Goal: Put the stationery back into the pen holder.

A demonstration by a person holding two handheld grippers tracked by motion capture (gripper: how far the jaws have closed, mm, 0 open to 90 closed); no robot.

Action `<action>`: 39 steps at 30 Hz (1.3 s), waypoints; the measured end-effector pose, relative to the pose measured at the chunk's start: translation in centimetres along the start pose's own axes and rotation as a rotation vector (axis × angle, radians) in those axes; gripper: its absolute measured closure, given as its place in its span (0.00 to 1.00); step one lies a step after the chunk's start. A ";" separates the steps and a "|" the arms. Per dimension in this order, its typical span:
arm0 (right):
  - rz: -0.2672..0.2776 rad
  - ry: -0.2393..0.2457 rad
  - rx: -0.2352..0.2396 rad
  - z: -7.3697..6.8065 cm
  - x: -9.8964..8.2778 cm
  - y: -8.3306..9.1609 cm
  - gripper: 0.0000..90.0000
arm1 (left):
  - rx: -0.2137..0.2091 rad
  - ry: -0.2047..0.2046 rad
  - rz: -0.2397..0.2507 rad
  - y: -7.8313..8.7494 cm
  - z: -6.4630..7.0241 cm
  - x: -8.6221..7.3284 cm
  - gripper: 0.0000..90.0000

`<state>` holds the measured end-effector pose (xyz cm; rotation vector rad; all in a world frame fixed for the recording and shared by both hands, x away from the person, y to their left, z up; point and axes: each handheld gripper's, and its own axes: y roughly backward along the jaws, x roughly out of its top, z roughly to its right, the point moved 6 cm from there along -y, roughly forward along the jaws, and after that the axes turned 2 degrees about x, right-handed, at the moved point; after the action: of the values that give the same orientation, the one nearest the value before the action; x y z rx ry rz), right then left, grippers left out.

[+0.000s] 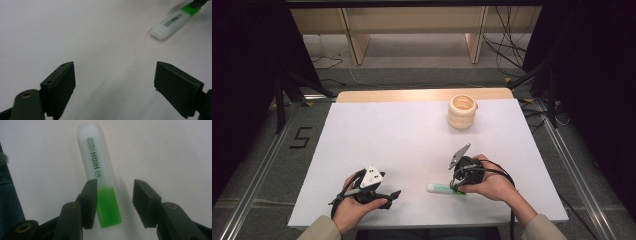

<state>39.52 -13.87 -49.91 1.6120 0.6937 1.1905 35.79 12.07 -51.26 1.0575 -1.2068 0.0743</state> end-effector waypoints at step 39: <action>-0.234 0.180 0.028 -0.7 0.2 -1.8 0.66 | -0.009 -0.013 -0.011 -0.4 0.4 -0.1 0.20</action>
<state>39.14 -12.81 -51.46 1.4125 0.9896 1.1651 35.67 11.63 -51.58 1.0576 -1.2125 0.0533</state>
